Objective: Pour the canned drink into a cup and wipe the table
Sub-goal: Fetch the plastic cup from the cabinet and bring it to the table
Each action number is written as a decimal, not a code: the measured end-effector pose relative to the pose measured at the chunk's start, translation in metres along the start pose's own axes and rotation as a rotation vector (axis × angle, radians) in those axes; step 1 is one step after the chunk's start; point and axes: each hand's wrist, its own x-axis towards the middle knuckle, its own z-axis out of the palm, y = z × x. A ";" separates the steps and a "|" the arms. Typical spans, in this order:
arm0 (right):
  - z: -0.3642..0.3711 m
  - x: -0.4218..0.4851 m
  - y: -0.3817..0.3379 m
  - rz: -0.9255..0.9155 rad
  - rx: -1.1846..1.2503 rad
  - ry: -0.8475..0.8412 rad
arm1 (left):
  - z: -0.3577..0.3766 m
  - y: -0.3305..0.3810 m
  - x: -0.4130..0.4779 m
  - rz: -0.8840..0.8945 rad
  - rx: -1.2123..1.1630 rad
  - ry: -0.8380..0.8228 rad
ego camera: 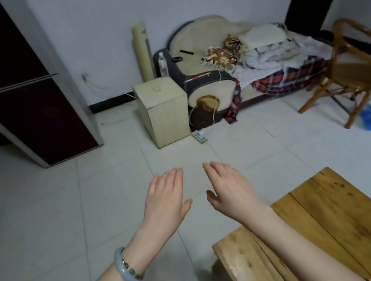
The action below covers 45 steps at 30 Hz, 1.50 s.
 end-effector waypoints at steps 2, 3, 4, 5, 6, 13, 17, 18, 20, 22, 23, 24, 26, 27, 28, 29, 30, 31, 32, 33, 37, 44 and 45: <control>0.008 0.035 -0.027 -0.016 0.003 0.009 | -0.002 -0.042 0.003 -0.025 0.012 0.016; 0.012 0.053 -0.040 -0.027 0.003 0.014 | -0.003 -0.063 0.006 -0.039 0.020 0.026; 0.017 0.069 -0.053 -0.037 0.004 0.020 | -0.004 -0.085 0.009 -0.052 0.027 0.033; 0.021 0.087 -0.066 -0.048 0.009 0.026 | -0.005 -0.106 0.013 -0.066 0.035 0.039; 0.025 0.103 -0.078 -0.055 0.015 0.030 | -0.006 -0.125 0.016 -0.080 0.043 0.047; 0.045 0.197 -0.142 -0.123 0.019 0.043 | -0.013 -0.229 0.038 -0.166 0.087 0.075; 0.056 0.244 -0.154 -0.151 0.005 0.033 | -0.007 -0.268 0.060 -0.213 0.082 0.072; 0.059 0.256 -0.155 -0.155 0.000 0.035 | -0.004 -0.276 0.067 -0.219 0.078 0.068; 0.064 0.281 -0.155 -0.161 -0.003 0.026 | 0.002 -0.293 0.083 -0.223 0.075 0.065; 0.069 0.309 -0.154 -0.170 -0.007 0.029 | 0.009 -0.310 0.104 -0.225 0.085 0.061; 0.073 0.325 -0.153 -0.174 -0.007 0.034 | 0.013 -0.319 0.116 -0.227 0.089 0.060; 0.076 0.341 -0.151 -0.173 -0.003 0.040 | 0.017 -0.328 0.129 -0.228 0.090 0.061; 0.083 0.376 -0.145 -0.159 0.002 0.050 | 0.027 -0.346 0.155 -0.233 0.088 0.064; 0.086 0.394 -0.142 -0.154 -0.002 0.055 | 0.032 -0.355 0.169 -0.239 0.088 0.065; 0.088 0.413 -0.139 -0.154 0.001 0.049 | 0.037 -0.364 0.184 -0.247 0.087 0.062; 0.090 0.430 -0.135 -0.159 0.013 0.037 | 0.041 -0.373 0.198 -0.257 0.083 0.056; 0.091 0.448 -0.132 -0.173 0.029 0.021 | 0.046 -0.381 0.212 -0.267 0.077 0.048; 0.092 0.465 -0.129 -0.190 0.044 -0.003 | 0.049 -0.390 0.226 -0.275 0.071 0.041; 0.093 0.482 -0.125 -0.202 0.056 -0.017 | 0.052 -0.398 0.240 -0.281 0.066 0.033; 0.095 0.499 -0.121 -0.206 0.053 -0.008 | 0.056 -0.406 0.254 -0.286 0.063 0.026; 0.104 0.555 -0.111 -0.189 0.034 0.012 | 0.073 -0.434 0.299 -0.306 0.032 -0.001; 0.121 0.627 -0.108 -0.198 0.025 -0.021 | 0.099 -0.483 0.355 -0.282 0.048 0.030; 0.126 0.638 -0.108 -0.187 0.025 -0.029 | 0.103 -0.493 0.363 -0.280 0.043 0.023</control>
